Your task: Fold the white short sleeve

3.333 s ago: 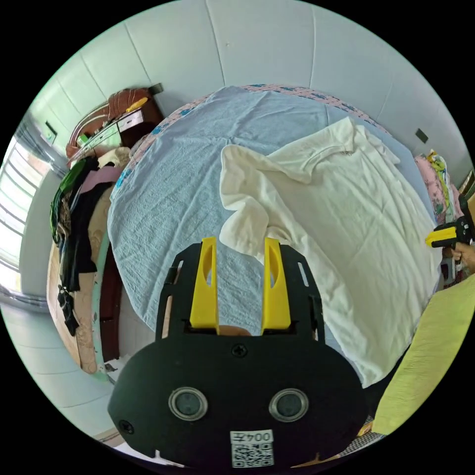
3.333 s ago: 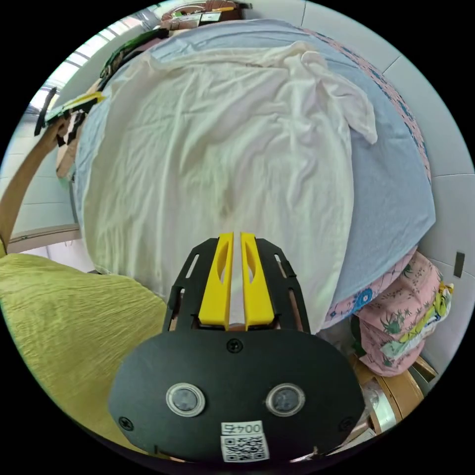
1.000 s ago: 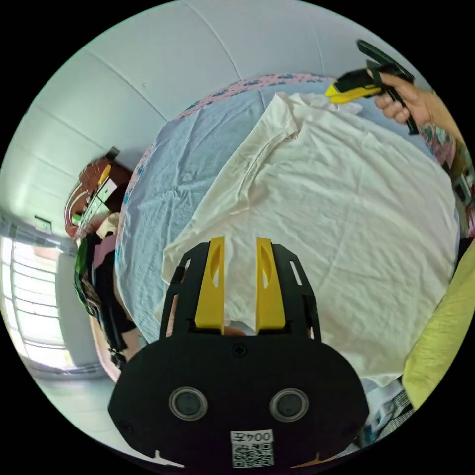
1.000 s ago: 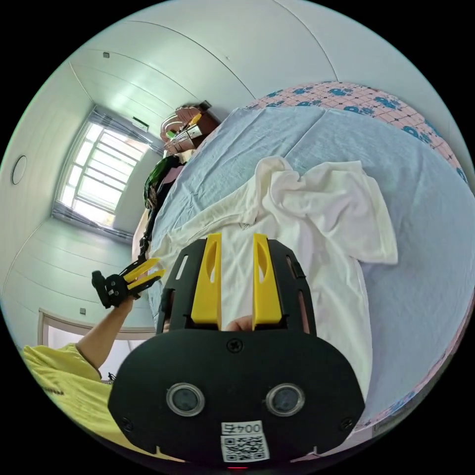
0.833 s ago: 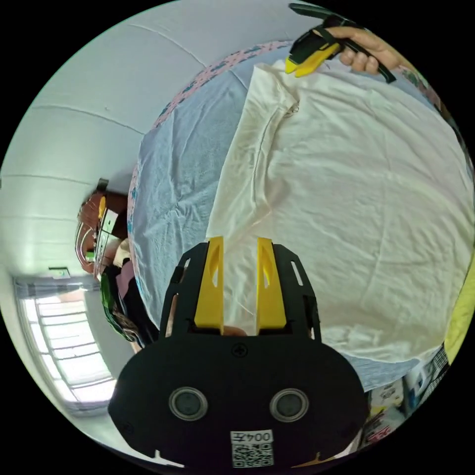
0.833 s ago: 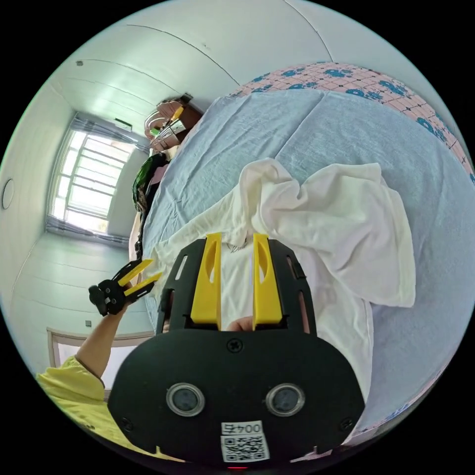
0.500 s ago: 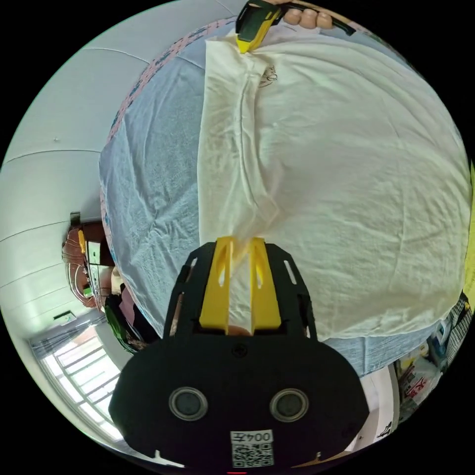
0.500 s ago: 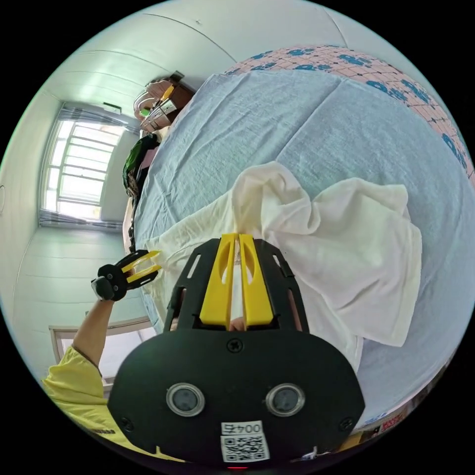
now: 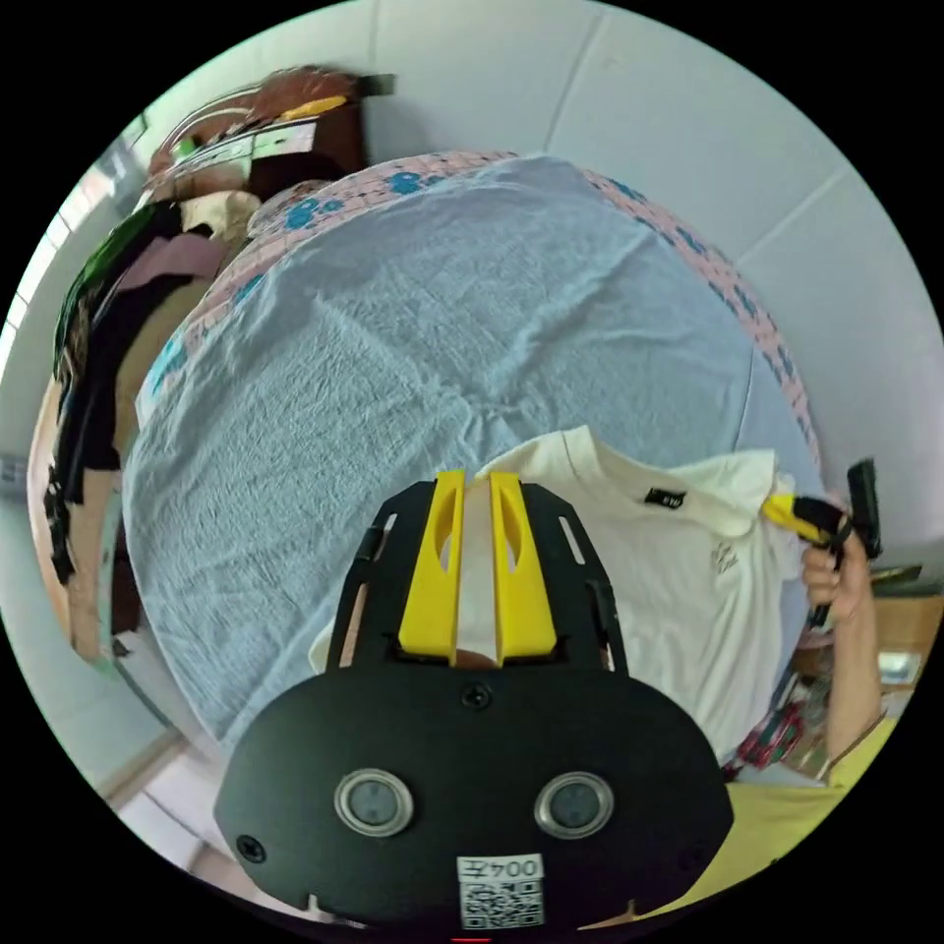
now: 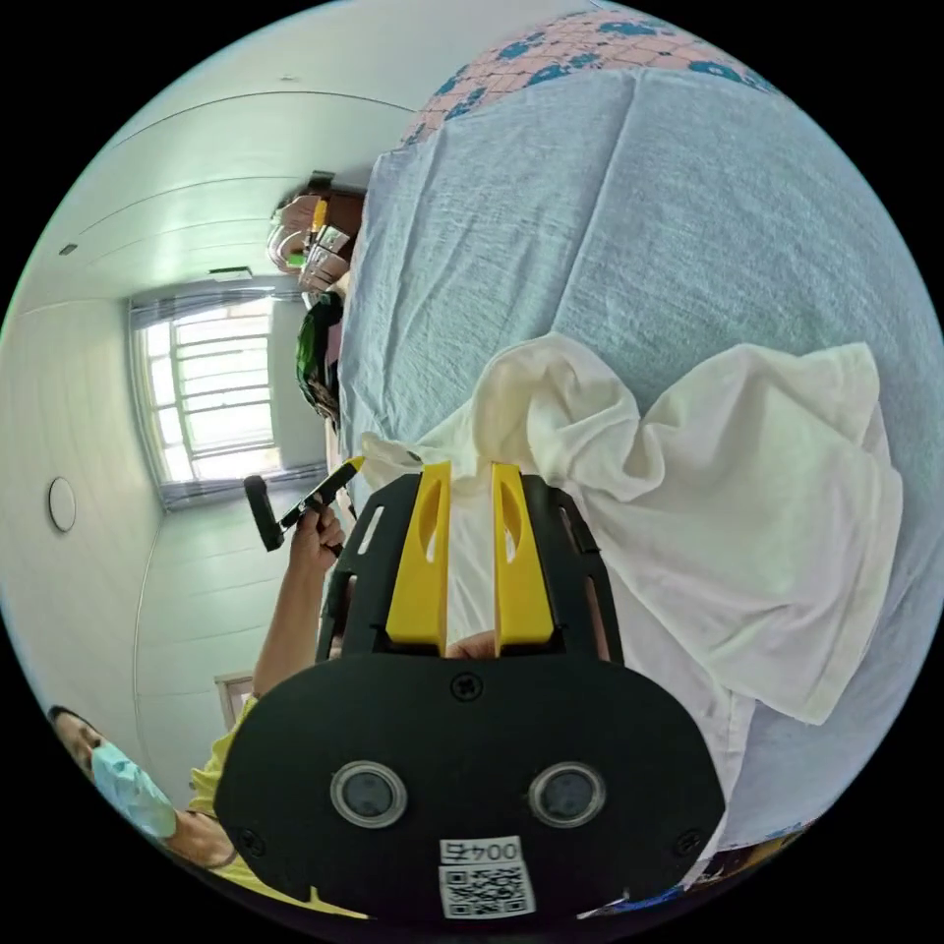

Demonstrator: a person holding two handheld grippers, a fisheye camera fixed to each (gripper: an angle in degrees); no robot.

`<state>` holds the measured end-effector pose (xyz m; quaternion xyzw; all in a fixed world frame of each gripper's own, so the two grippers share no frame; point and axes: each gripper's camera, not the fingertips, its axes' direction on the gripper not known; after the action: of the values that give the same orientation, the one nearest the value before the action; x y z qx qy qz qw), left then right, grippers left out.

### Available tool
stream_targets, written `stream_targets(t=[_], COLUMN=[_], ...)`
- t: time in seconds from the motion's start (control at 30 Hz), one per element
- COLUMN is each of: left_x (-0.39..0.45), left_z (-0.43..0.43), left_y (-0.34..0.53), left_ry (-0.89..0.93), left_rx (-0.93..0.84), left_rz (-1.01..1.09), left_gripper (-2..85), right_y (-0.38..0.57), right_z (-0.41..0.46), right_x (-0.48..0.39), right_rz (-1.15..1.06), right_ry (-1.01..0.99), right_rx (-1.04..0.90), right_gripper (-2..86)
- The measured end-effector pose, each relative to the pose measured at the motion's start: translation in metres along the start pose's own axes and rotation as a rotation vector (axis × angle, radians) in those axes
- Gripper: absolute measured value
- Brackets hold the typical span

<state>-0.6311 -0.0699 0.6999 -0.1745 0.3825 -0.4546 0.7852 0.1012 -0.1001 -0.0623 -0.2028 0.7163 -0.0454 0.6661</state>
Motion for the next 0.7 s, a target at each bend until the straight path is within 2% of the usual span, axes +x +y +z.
stream_targets(t=[0.1, 0.23, 0.33, 0.47, 0.6, 0.7], left_x=[0.008, 0.093, 0.183, 0.292, 0.349, 0.372], left_z=[-0.016, -0.009, 0.013, 0.062, 0.099, 0.123], left_y=[0.012, 0.047, 0.084, 0.099, 0.09, 0.079], left_ry=[0.034, 0.147, 0.075, -0.035, -0.125, -0.152], left_rx=[0.131, 0.192, 0.228, 0.176, 0.119, 0.063], left_rz=[-0.03, 0.326, 0.624, 0.891, 0.974, 0.978], left_gripper=[3.6, 6.6, 10.1, 12.9, 12.8, 12.2], right_y=[0.027, 0.086, 0.13, 0.163, 0.148, 0.113], right_z=[-0.037, -0.107, -0.138, -0.152, -0.145, -0.128], right_x=[-0.023, -0.012, 0.024, 0.067, 0.055, 0.028], right_rz=[-0.11, -0.152, -0.129, -0.07, -0.148, -0.232], right_ry=[-0.011, 0.201, 0.351, 0.309, 0.373, 0.455], right_rx=[0.059, 0.234, 0.323, 0.39, 0.402, 0.297], right_gripper=[8.5, 10.5, 12.4, 12.7, 12.1, 10.4])
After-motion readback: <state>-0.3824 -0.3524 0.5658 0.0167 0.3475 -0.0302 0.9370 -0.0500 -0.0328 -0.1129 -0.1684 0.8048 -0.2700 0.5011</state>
